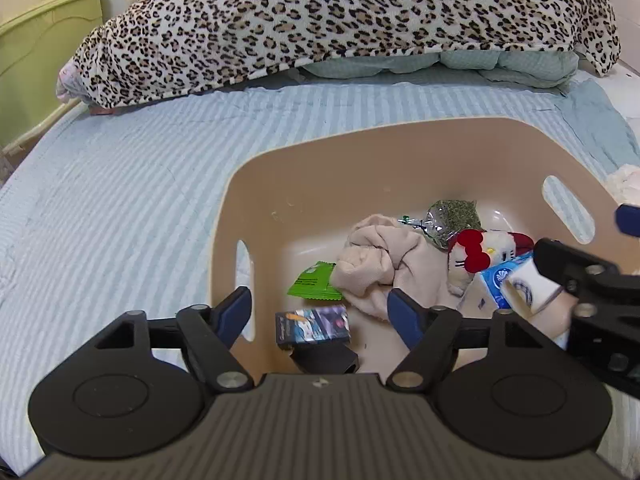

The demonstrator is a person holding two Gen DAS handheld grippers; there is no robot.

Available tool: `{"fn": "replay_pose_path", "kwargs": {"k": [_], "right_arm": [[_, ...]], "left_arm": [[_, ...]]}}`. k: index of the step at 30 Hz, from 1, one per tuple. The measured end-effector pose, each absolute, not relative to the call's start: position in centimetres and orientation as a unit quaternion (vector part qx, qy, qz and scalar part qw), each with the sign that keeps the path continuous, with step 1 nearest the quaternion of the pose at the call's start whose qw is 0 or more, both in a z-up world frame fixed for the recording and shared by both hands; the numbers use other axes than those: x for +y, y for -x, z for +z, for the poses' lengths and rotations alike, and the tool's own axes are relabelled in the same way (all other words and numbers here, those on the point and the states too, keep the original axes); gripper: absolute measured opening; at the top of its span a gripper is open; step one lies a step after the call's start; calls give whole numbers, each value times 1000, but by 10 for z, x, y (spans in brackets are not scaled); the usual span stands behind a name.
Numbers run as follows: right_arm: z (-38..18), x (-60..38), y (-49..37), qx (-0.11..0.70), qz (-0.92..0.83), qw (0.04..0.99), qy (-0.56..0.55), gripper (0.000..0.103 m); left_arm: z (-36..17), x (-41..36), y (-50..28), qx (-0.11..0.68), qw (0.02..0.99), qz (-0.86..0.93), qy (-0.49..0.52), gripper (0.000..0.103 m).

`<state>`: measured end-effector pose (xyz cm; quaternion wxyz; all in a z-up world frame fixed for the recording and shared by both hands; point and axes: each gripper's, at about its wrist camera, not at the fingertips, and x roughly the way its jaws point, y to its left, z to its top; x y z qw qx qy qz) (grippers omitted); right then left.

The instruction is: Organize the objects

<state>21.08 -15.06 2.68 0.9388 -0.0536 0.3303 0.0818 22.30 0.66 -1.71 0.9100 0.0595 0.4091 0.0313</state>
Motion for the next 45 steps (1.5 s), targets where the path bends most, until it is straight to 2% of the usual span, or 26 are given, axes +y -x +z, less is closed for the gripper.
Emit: {"fn": "replay_pose_path", "kwargs": {"k": [5,22,45], "right_arm": [[50,-163,-194,317,83,944,25,88],[89,-186,-101,301,77,950,1,89],[84,-200,-9,308,91,947,-1,92]], "left_arm": [[2,8,-209,395,917,30,-48,78],[58,7,-108,337,941,13,-23,88],[59,8,6,339,940,-7,-24,88]]}}
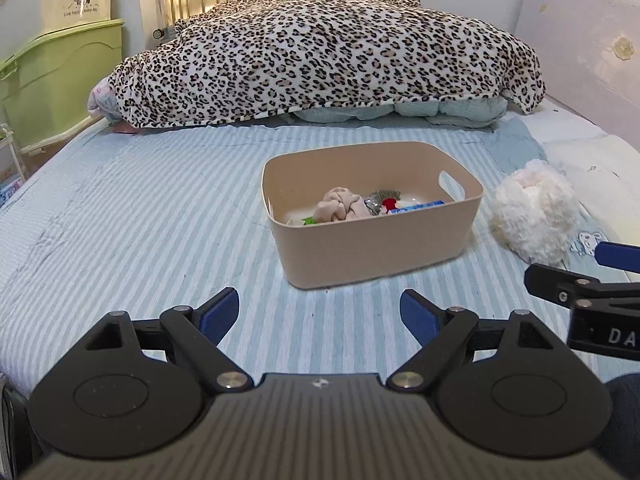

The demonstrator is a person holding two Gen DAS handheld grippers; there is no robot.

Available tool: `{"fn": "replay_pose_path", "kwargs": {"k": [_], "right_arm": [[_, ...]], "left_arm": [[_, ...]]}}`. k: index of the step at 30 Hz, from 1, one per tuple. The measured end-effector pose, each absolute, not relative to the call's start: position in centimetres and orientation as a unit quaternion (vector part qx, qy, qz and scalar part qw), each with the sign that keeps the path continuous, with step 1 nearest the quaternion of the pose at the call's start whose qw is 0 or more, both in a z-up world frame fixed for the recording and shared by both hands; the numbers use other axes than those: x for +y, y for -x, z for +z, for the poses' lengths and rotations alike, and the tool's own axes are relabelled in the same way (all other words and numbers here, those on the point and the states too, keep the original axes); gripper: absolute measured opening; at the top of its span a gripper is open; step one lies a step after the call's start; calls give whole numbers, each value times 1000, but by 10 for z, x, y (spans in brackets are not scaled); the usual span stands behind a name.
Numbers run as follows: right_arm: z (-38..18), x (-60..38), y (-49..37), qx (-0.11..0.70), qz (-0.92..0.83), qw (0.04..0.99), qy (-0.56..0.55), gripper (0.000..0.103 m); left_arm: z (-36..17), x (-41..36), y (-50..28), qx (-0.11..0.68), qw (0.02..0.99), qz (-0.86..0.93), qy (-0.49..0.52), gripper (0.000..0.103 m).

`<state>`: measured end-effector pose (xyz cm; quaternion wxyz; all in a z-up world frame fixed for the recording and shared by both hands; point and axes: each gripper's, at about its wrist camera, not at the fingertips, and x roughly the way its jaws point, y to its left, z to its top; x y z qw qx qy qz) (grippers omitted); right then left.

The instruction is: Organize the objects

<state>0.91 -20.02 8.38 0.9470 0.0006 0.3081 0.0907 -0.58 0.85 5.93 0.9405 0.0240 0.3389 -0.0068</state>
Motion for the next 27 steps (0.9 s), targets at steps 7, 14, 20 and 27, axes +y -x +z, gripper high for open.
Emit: {"fn": "replay_pose_path", "kwargs": {"k": [7,14,20,27], "right_arm": [[81,-198,13,309,101,946,10,93],[77,-201,33,312,105,944,11,93],[84,-198,53,306,112,945,18,95],[87,-198,68,306,116,945,14,95]], "left_arm": [[61,7,30,336,941,-11,-27,88],[65,12,51,333,943,-12,-13,88],[67,10,69,331,943,-27,-12,88],[65,9,82,334,942,-36,-9,87]]}}
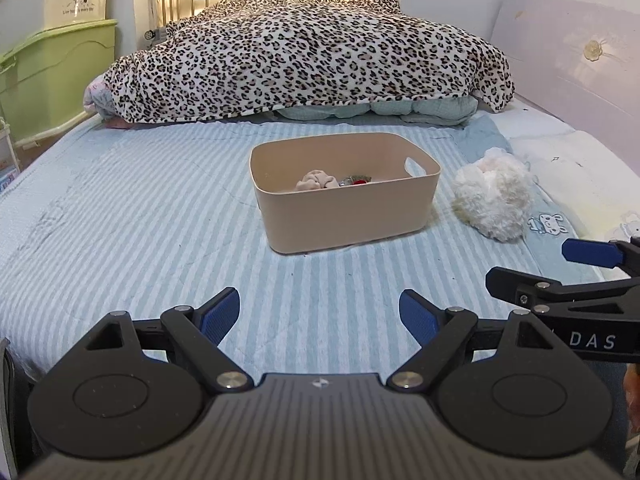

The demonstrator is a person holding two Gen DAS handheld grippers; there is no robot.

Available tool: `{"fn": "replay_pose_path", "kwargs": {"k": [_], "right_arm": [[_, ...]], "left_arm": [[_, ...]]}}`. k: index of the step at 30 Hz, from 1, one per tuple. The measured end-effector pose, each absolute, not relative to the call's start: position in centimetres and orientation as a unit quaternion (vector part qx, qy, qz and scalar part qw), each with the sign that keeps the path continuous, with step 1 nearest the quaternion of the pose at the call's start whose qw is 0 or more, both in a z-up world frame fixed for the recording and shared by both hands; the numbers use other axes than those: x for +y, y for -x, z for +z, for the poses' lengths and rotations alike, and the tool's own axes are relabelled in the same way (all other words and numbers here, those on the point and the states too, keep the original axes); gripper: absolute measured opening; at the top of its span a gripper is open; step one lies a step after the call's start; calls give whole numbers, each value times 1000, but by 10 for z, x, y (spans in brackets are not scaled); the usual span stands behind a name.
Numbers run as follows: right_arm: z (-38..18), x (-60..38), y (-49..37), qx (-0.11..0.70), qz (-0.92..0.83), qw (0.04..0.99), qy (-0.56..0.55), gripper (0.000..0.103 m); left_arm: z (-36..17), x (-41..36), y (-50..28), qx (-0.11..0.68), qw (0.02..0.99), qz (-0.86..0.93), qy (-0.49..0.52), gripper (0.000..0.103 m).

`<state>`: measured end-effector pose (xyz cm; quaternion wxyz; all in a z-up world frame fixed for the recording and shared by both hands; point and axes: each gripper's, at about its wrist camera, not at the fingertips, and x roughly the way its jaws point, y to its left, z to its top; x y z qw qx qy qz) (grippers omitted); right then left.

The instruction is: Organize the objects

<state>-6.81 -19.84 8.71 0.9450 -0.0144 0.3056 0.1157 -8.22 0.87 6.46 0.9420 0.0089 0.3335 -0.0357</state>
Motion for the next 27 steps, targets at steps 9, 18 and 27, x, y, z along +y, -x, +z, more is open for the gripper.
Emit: {"fn": "replay_pose_path", "kwargs": {"k": [9,18,27], "right_arm": [[82,-205,77,319,117,941,1,95],[82,-208,82,318,116,941,0,95],[84,-211,85,318,114,941,-4,95]], "left_arm": [[64,13,93,331,943,-29,-8,87],[60,18,95,337,941,-24,-5,87],[61,13,97,332,943,-28,-12,87]]}}
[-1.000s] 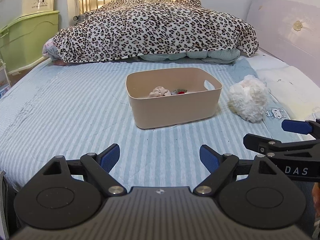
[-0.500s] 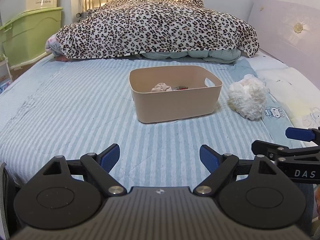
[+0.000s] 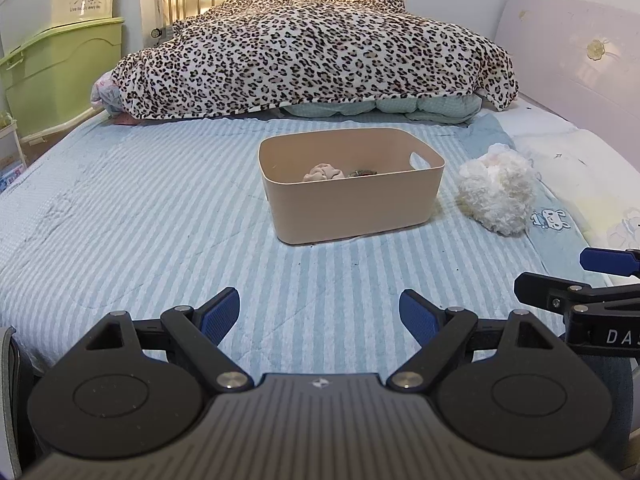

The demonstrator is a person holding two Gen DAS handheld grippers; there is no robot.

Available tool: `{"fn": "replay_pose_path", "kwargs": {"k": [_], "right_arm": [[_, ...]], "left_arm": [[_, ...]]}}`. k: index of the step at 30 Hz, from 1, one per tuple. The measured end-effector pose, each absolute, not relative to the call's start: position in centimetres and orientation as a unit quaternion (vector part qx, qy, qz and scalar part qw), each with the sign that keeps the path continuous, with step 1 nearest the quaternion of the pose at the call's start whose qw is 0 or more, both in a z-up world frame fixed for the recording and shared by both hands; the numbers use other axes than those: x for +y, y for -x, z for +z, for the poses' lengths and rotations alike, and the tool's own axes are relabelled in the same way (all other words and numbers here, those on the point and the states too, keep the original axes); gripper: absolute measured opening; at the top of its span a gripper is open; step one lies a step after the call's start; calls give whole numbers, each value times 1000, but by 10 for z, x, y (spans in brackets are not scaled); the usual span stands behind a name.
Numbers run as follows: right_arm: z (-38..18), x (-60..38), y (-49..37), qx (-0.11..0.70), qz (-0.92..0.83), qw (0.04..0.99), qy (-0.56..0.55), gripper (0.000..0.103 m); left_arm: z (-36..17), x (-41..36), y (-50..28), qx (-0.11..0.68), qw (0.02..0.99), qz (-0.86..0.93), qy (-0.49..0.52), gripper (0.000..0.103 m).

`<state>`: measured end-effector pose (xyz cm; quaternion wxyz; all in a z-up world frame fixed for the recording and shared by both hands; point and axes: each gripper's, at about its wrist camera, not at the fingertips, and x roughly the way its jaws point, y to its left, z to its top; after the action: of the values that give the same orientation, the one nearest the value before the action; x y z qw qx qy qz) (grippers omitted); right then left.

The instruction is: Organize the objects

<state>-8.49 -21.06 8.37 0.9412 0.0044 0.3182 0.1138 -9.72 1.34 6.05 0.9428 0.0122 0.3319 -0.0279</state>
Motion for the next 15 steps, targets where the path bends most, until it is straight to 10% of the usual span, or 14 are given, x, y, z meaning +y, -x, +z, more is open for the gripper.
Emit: {"fn": "replay_pose_path", "kwargs": {"k": [15], "right_arm": [[80,-210,82,322,106,941,-2,95]], "left_arm": [[60,6,97,331,943,-33,-22,88]]}}
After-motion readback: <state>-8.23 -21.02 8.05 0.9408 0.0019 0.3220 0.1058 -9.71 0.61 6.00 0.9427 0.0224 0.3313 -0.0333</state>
